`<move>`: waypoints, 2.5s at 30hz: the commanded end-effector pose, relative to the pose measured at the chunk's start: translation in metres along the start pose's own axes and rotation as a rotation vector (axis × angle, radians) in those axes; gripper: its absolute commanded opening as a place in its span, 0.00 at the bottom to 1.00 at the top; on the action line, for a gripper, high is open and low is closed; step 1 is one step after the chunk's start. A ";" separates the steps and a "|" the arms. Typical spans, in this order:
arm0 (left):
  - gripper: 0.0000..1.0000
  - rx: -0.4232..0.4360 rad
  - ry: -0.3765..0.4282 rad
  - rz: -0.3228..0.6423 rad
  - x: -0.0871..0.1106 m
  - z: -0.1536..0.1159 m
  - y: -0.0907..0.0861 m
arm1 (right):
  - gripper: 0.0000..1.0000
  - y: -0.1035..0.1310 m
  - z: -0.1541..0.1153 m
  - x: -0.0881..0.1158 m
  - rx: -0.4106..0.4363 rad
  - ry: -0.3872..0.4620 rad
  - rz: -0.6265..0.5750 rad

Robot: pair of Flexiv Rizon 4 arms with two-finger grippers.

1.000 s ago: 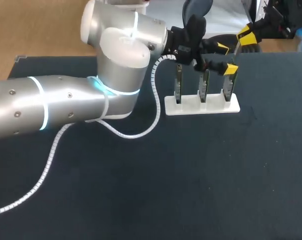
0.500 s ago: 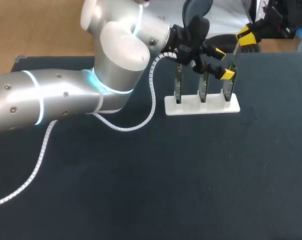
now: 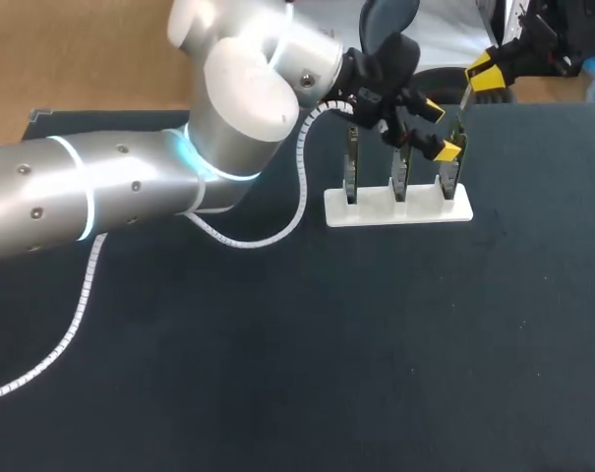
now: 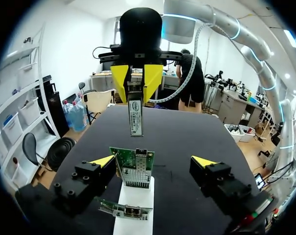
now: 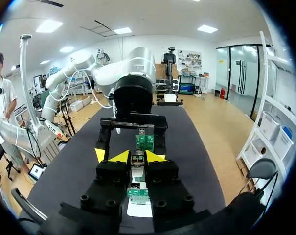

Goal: Pick up the optical module with the left hand, and insert it into the network port with the right hand.

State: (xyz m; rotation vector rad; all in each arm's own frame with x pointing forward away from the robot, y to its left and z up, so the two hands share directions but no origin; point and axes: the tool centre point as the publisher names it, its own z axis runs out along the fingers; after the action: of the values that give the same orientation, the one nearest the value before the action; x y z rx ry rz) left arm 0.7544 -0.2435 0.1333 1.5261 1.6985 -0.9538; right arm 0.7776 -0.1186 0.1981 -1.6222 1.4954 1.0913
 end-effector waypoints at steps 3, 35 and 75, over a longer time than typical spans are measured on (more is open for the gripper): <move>1.00 0.007 0.011 0.000 -0.001 0.003 0.004 | 0.00 0.003 0.001 0.000 0.009 0.002 -0.003; 1.00 0.019 0.039 -0.001 0.003 0.006 0.004 | 0.00 0.002 0.000 0.001 0.002 0.008 -0.003; 1.00 0.024 0.042 -0.003 0.003 0.006 0.004 | 0.00 0.010 0.019 0.013 -0.039 0.160 -0.031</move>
State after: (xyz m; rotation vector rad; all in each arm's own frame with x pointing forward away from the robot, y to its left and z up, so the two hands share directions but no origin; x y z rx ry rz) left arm 0.7551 -0.2452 0.1268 1.5634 1.7199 -0.9523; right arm 0.7676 -0.1101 0.1784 -1.7919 1.5489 1.0080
